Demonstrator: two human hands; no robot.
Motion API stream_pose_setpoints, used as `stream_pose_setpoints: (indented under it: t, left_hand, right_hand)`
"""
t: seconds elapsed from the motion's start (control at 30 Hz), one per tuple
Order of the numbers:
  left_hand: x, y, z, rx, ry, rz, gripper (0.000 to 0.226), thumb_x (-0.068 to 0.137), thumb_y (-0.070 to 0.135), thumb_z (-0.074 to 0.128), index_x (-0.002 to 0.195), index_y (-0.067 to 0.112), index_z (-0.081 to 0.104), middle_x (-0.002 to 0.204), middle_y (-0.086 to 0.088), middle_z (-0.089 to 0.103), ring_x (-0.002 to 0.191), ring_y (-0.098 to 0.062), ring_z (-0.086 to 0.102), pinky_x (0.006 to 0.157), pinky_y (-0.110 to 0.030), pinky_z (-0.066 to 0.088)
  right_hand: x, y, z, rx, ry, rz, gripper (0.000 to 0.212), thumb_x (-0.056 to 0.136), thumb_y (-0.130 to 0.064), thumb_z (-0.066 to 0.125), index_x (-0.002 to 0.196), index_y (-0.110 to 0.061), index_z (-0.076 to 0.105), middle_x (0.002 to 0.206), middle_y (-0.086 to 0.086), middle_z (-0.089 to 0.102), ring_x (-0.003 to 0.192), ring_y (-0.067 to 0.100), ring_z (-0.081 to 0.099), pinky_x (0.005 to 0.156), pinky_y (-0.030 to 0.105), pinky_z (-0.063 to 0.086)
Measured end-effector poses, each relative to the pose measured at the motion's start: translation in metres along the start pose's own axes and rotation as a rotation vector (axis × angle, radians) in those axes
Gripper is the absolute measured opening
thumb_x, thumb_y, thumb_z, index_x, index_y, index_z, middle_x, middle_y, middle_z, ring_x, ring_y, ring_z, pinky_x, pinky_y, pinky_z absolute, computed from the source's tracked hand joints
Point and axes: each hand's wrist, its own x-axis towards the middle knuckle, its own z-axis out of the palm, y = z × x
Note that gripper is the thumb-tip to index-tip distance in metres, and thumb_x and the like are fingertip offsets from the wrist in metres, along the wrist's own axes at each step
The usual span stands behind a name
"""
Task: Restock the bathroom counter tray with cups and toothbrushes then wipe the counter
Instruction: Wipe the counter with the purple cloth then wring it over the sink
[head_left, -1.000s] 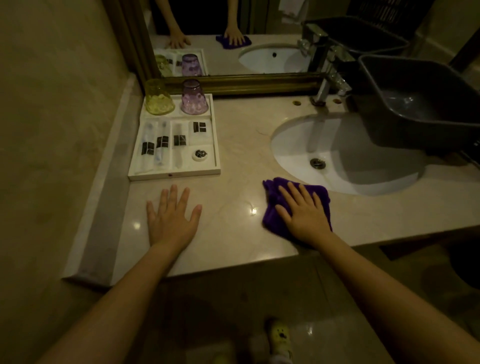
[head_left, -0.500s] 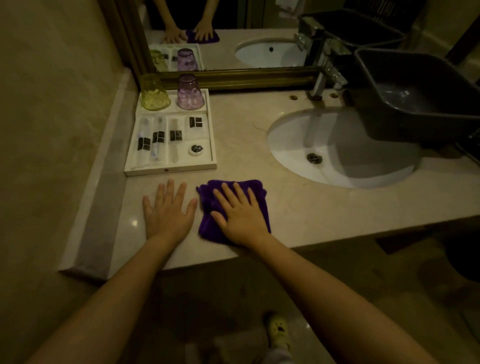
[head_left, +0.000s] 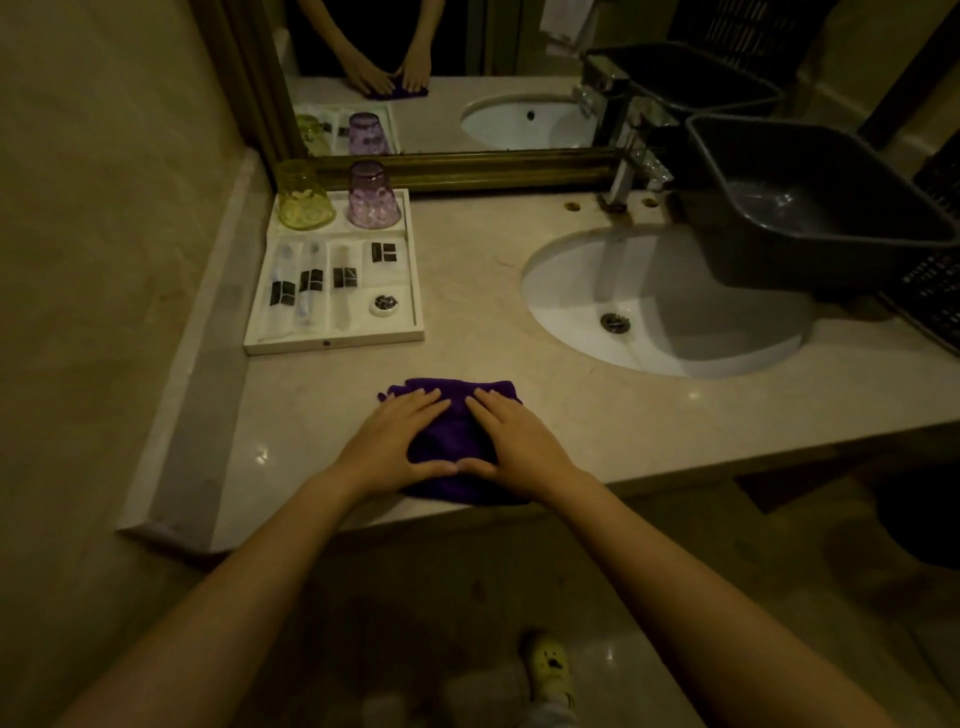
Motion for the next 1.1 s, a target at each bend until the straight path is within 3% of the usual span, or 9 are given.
stream_pose_setpoints:
  t: [0.1, 0.17, 0.23, 0.3, 0.4, 0.6, 0.8, 1.1]
  left_hand:
    - [-0.013, 0.002, 0.001, -0.043, 0.047, 0.017, 0.072, 0.075, 0.050, 0.065, 0.138, 0.028, 0.038, 0.146, 0.003, 0.040, 0.135, -0.015, 0.032, 0.111, -0.033, 0.024]
    - [-0.017, 0.010, 0.005, 0.016, 0.151, 0.056, 0.057, 0.076, 0.045, 0.066, 0.127, 0.026, 0.052, 0.129, 0.002, 0.057, 0.119, -0.016, 0.046, 0.101, -0.032, 0.034]
    - [-0.017, 0.022, 0.009, 0.077, 0.208, 0.067, 0.044, 0.077, 0.039, 0.065, 0.119, 0.026, 0.058, 0.113, 0.003, 0.064, 0.106, -0.017, 0.052, 0.091, -0.032, 0.035]
    - [-0.014, 0.031, 0.010, 0.104, 0.195, 0.076, 0.038, 0.079, 0.036, 0.061, 0.117, 0.028, 0.058, 0.105, 0.004, 0.064, 0.100, -0.017, 0.051, 0.084, -0.031, 0.032]
    - [0.000, 0.047, 0.006, 0.100, 0.140, 0.100, 0.035, 0.081, 0.038, 0.058, 0.115, 0.029, 0.058, 0.102, 0.003, 0.063, 0.098, -0.017, 0.051, 0.083, -0.032, 0.033]
    - [0.053, 0.107, -0.008, 0.050, 0.165, 0.189, 0.033, 0.080, 0.040, 0.060, 0.111, 0.026, 0.061, 0.099, 0.001, 0.066, 0.092, -0.018, 0.054, 0.081, -0.034, 0.043]
    - [0.132, 0.191, -0.018, 0.079, 0.200, 0.290, 0.029, 0.080, 0.039, 0.059, 0.105, 0.026, 0.063, 0.093, 0.000, 0.068, 0.086, -0.019, 0.055, 0.073, -0.032, 0.042]
    - [0.242, 0.307, -0.022, 0.099, 0.201, 0.362, 0.024, 0.081, 0.040, 0.059, 0.104, 0.033, 0.063, 0.089, 0.005, 0.069, 0.079, -0.015, 0.060, 0.069, -0.035, 0.051]
  right_hand:
    - [-0.016, -0.003, 0.004, 0.041, 0.099, 0.009, 0.061, 0.088, -0.039, 0.056, 0.142, -0.017, 0.036, 0.151, 0.003, 0.037, 0.137, 0.019, 0.033, 0.113, 0.031, 0.025]
    - [-0.026, -0.005, 0.005, -0.016, 0.186, 0.011, 0.048, 0.087, -0.033, 0.056, 0.133, -0.018, 0.048, 0.138, 0.002, 0.052, 0.124, 0.020, 0.047, 0.101, 0.031, 0.037]
    - [-0.033, -0.005, 0.005, -0.081, 0.242, -0.012, 0.037, 0.087, -0.029, 0.055, 0.122, -0.016, 0.055, 0.120, 0.004, 0.062, 0.106, 0.023, 0.056, 0.084, 0.031, 0.042]
    - [-0.038, -0.001, 0.000, -0.059, 0.249, -0.031, 0.031, 0.087, -0.026, 0.053, 0.115, -0.014, 0.059, 0.108, 0.006, 0.064, 0.094, 0.024, 0.056, 0.077, 0.028, 0.038]
    - [-0.046, 0.014, -0.013, 0.032, 0.252, -0.023, 0.025, 0.086, -0.025, 0.054, 0.109, -0.017, 0.061, 0.099, 0.004, 0.065, 0.089, 0.021, 0.055, 0.075, 0.025, 0.035]
    - [-0.059, 0.070, -0.065, 0.070, 0.279, 0.047, 0.030, 0.083, -0.028, 0.058, 0.112, -0.019, 0.060, 0.101, 0.003, 0.066, 0.091, 0.019, 0.055, 0.082, 0.033, 0.046]
    - [-0.078, 0.150, -0.134, 0.018, 0.339, 0.132, 0.026, 0.082, -0.028, 0.058, 0.106, -0.019, 0.063, 0.096, 0.004, 0.067, 0.086, 0.021, 0.058, 0.074, 0.033, 0.047]
    - [-0.106, 0.272, -0.222, -0.049, 0.388, 0.210, 0.032, 0.083, -0.029, 0.060, 0.114, -0.020, 0.060, 0.107, 0.004, 0.065, 0.098, 0.022, 0.057, 0.082, 0.035, 0.047]
